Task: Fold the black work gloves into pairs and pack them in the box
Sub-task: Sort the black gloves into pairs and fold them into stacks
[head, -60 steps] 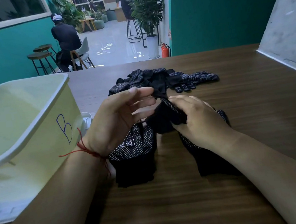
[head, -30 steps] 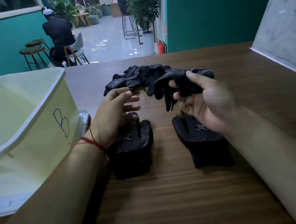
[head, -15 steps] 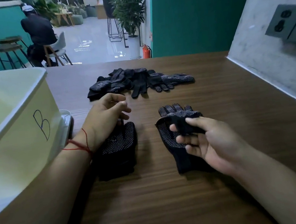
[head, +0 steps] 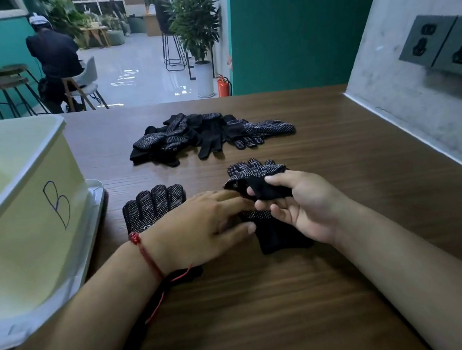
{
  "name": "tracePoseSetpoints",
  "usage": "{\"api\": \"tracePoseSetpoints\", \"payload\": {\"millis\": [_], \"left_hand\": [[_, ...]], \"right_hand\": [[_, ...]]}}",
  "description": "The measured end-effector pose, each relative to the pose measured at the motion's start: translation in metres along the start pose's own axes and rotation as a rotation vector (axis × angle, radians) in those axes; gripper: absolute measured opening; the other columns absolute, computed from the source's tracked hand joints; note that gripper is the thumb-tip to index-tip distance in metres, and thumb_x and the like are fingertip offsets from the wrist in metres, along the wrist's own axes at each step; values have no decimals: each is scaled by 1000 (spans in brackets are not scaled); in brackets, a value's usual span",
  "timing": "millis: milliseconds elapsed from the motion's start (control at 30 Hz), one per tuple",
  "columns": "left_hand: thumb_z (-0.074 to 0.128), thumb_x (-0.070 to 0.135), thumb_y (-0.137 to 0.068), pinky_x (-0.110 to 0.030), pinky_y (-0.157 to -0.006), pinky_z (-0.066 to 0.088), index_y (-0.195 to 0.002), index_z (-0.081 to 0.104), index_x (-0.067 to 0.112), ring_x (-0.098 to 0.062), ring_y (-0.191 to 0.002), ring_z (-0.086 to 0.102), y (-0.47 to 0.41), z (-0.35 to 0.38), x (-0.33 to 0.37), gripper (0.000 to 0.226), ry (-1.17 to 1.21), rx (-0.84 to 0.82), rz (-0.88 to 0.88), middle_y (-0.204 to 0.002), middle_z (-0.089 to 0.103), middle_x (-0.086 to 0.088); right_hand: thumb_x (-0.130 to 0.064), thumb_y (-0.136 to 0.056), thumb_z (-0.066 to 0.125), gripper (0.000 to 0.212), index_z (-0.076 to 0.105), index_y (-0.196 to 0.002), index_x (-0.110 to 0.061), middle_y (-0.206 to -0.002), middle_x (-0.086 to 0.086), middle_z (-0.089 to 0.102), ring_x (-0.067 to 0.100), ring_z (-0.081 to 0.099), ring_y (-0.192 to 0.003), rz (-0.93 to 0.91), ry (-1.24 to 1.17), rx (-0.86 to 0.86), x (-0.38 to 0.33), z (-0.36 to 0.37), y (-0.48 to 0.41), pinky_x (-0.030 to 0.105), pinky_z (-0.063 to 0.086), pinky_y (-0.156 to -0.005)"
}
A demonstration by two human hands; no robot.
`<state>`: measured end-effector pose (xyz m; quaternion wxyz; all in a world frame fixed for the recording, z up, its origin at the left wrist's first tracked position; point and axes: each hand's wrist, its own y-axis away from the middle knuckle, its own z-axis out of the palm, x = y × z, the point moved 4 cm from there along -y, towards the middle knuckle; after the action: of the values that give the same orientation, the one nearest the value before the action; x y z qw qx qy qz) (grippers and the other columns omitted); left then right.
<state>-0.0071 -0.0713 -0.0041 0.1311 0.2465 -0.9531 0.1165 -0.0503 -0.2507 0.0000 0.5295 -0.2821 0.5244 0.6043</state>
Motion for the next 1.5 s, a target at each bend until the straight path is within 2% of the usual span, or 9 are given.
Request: {"api": "tracePoseSetpoints", "payload": {"millis": [133, 533, 633, 767, 900, 1000, 1200, 1333, 1500], "left_hand": [[44, 71, -98, -38, -123, 36, -151, 50, 46, -9, -150, 40, 3, 11, -13, 59, -2, -87, -71, -165, 41, 13], [46, 70, -96, -42, -123, 35, -150, 49, 45, -13, -150, 41, 3, 10, -9, 60, -21, -76, -80, -164, 42, 9], [50, 68, -99, -34, -130, 21, -153, 47, 47, -13, -156, 29, 4, 7, -7, 58, -53, -68, -76, -168, 35, 8], [47, 67, -101, -28, -127, 11, -157, 39, 50, -11, -159, 18, 5, 6, -6, 59, -91, -80, -114, -172, 26, 8], [40, 71, -98, -45, -121, 37, -152, 47, 50, -16, -147, 38, 4, 5, -7, 58, -110, -62, -101, -164, 40, 9], [47, 59, -100, -44, -105, 49, -135, 65, 43, -13, -126, 54, 2, -2, -8, 43, -73, 22, -63, -141, 56, 16], [54, 49, -100, -40, -105, 50, -135, 66, 39, -10, -120, 61, 2, -2, -4, 38, -38, 28, -2, -135, 61, 18], [61, 44, -102, -28, -111, 46, -141, 64, 43, -5, -128, 56, 2, -3, -5, 39, -70, 11, 24, -143, 58, 18], [59, 50, -100, -28, -108, 47, -143, 60, 49, -4, -130, 52, 3, -1, -7, 43, -94, -6, 13, -145, 53, 19]], "right_hand": [[-8, -109, 51, 30, 60, -137, -1, -96, 12, 80, 17, 72, -58, -107, -13, 83, -8, -6, 7, 18, 47, -41], [-15, -107, 55, 23, 67, -126, -11, -103, 17, 82, 18, 66, -51, 85, 170, 71, 16, -33, 50, 18, 42, -38], [-27, -107, 60, 28, 57, -134, -23, -75, 7, 79, 14, 55, -40, -17, 448, 184, 12, -45, 52, 18, 36, -39], [-51, -90, 69, 51, 53, -138, -45, -63, -16, 69, 10, 64, -60, -460, 1274, 463, -5, -56, 56, 36, 56, -69], [-42, -88, 77, 17, 73, -104, -38, -81, -15, 65, 3, 60, -75, -711, 1239, 267, -7, -25, 42, 28, 51, -71], [-49, -89, 75, 17, 70, -95, -34, -94, -15, 61, 5, 55, -93, -742, 1343, 104, -5, -6, 24, 20, 42, -80], [-50, -83, 70, 31, 53, -104, -35, -104, -17, 53, 8, 49, -101, -741, 1401, 112, 9, -11, 27, 25, 41, -85], [-27, -84, 71, 19, 57, -96, -31, -98, -12, 58, 2, 48, -79, -771, 1383, 153, 11, -19, 29, 11, 34, -70], [-13, -87, 71, 13, 68, -97, -22, -96, -9, 69, 14, 64, -91, -943, 1316, 250, 8, -17, 30, 36, 55, -77]]}}
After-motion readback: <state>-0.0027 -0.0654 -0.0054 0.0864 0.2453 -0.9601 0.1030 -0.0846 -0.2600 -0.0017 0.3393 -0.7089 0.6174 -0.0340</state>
